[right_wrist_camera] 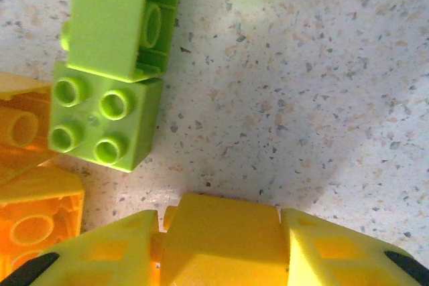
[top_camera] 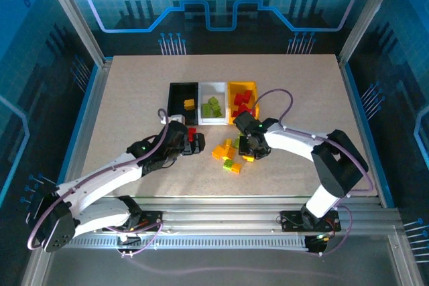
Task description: Sort the legos into containers by color
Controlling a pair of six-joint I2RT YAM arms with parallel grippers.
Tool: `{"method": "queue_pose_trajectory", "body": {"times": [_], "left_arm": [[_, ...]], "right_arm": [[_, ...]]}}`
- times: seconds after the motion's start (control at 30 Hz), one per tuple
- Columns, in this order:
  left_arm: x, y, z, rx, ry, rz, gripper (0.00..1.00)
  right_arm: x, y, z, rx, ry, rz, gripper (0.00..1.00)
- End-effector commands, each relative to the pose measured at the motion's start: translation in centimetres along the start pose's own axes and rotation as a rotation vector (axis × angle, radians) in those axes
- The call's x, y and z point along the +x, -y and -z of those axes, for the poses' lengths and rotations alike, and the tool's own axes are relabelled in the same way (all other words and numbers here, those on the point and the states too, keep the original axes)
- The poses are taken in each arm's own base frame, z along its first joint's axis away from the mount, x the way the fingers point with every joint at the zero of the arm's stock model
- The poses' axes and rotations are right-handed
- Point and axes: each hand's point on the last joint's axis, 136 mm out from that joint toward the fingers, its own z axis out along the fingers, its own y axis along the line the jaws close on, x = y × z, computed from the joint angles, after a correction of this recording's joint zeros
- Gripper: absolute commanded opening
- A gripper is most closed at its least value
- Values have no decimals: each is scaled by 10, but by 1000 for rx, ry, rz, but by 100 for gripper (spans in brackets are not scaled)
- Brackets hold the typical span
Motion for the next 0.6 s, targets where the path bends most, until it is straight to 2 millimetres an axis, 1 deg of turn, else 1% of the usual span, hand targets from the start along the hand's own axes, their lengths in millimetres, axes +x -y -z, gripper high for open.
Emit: {"method": "queue_pose_trajectory", "body": {"times": [0.0, 0.07, 0.13, 0.2, 0.27, 0.3, 0.33, 0.47, 0.57], "left_arm": [[1, -24, 5, -78, 16, 6, 99], [2, -34, 9, -110, 26, 16, 99], [4, -43, 12, -123, 34, 30, 99], [7, -51, 15, -138, 41, 45, 99], [9, -57, 18, -148, 46, 56, 99], [10, -60, 19, -152, 45, 59, 99], [11, -62, 20, -157, 44, 58, 99], [18, -69, 24, -181, 22, 51, 99], [24, -74, 26, -188, 5, 53, 99]], "right_arm": [[-12, -4, 31, -43, 75, 36, 38], [-20, -16, 50, -105, 115, 76, 38], [-28, -36, 67, -170, 131, 124, 38], [-37, -61, 79, -212, 147, 177, 38], [-49, -90, 86, -249, 166, 221, 38], [-53, -103, 86, -260, 171, 233, 38], [-61, -119, 89, -285, 181, 243, 38], [-90, -176, 88, -349, 211, 280, 38], [-110, -211, 79, -377, 216, 285, 38]]}}
